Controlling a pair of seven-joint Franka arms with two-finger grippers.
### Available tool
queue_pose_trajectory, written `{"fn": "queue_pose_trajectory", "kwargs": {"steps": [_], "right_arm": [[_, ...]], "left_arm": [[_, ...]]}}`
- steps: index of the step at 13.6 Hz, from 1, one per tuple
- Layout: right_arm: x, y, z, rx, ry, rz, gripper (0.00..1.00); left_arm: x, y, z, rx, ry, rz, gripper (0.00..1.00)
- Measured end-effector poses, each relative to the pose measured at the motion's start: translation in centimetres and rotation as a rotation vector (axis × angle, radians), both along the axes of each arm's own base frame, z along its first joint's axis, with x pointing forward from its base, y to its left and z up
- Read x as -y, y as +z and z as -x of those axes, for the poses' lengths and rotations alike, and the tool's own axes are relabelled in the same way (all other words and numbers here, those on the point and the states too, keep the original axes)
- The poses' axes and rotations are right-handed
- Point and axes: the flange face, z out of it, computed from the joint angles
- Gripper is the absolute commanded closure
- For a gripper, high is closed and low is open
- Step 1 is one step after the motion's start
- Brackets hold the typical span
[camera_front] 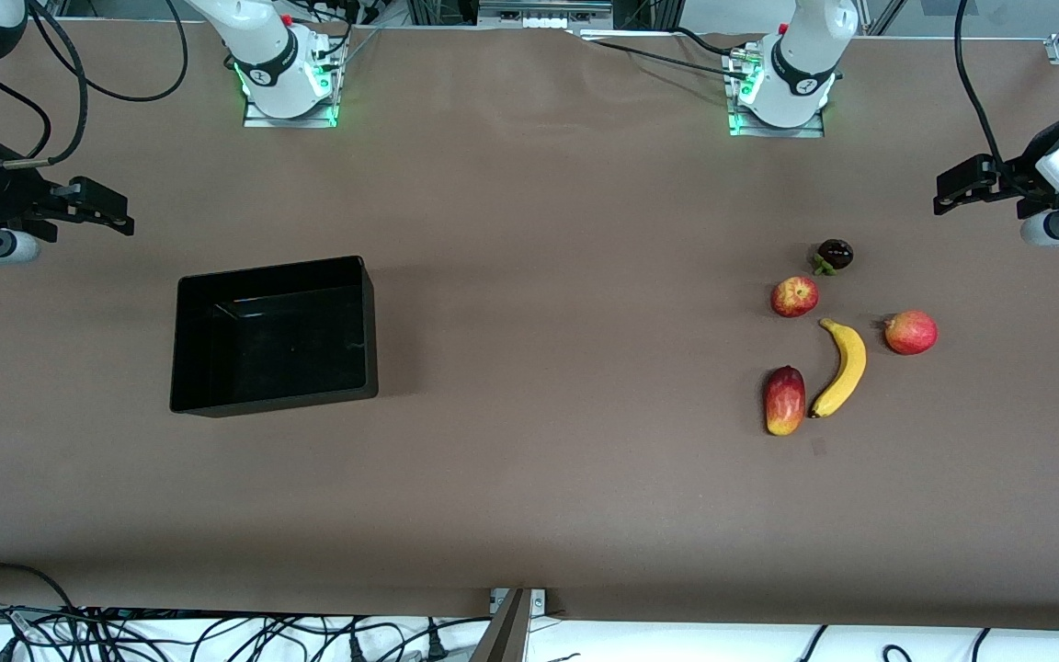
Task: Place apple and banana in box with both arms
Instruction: 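Reach the right gripper to the rim of the black box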
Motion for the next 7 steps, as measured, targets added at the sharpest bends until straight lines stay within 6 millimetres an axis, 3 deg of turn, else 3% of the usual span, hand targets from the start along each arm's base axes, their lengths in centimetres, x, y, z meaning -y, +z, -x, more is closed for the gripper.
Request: {"fn": "queue_pose_trajectory", "kwargs": {"steps": [7], "right_arm": [[0.13, 0.05, -0.06, 0.003, 0.007, 0.023, 0.0]], "left_arm": [[0.01, -0.02, 0.04, -0.003, -0.001, 0.0, 0.0]]}}
